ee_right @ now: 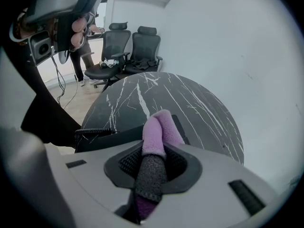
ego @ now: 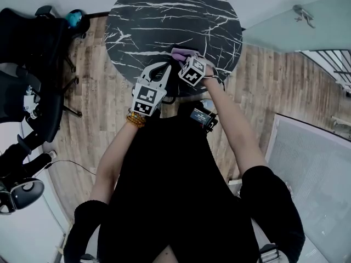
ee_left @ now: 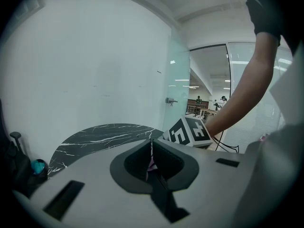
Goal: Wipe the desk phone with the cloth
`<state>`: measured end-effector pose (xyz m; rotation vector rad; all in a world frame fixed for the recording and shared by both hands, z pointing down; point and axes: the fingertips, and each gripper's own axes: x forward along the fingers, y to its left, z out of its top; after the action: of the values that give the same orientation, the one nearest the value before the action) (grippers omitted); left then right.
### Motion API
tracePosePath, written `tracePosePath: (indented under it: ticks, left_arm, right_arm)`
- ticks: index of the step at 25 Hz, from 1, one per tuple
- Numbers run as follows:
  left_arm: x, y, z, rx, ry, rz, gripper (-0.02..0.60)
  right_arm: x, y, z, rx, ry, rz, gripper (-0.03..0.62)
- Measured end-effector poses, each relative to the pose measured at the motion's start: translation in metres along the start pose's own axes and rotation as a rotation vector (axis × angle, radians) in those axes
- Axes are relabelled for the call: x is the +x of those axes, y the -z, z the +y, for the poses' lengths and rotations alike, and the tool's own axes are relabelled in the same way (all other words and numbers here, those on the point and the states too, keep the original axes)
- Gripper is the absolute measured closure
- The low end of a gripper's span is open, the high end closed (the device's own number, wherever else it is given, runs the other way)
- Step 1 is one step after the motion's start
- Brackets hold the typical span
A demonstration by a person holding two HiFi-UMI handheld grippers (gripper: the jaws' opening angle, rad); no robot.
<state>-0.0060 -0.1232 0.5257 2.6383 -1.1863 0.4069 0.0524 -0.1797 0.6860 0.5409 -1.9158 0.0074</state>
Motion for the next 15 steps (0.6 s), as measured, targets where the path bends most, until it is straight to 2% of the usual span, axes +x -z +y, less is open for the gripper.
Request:
tracePosePath:
  ticks: [15]
  left_arm:
    - [0.003,0.003,0.000,-0.003,0.007,0.008,0.560]
  right_arm:
    - [0.001,0.005,0.017,-0.001,-0.016,0.022,0.507]
